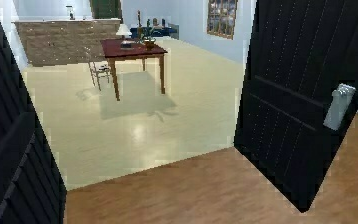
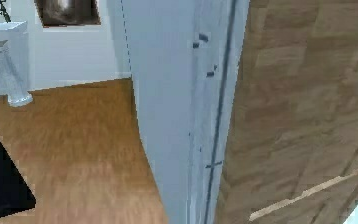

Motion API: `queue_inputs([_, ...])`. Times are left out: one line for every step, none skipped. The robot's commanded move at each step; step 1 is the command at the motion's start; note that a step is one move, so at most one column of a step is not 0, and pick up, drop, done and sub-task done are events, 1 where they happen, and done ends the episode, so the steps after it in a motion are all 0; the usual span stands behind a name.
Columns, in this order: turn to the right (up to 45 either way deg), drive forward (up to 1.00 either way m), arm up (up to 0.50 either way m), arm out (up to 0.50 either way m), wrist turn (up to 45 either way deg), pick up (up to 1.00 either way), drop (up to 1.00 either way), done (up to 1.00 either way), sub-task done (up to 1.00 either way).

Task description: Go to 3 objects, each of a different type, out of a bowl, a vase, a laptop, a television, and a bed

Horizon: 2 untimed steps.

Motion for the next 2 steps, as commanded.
queue_inputs([0.0, 1.0, 0.0, 0.0, 0.0, 0.0, 0.0, 0.0, 0.0])
queue_inputs([0.0, 1.0, 0.0, 0.0, 0.0, 0.0, 0.0, 0.0, 0.0])
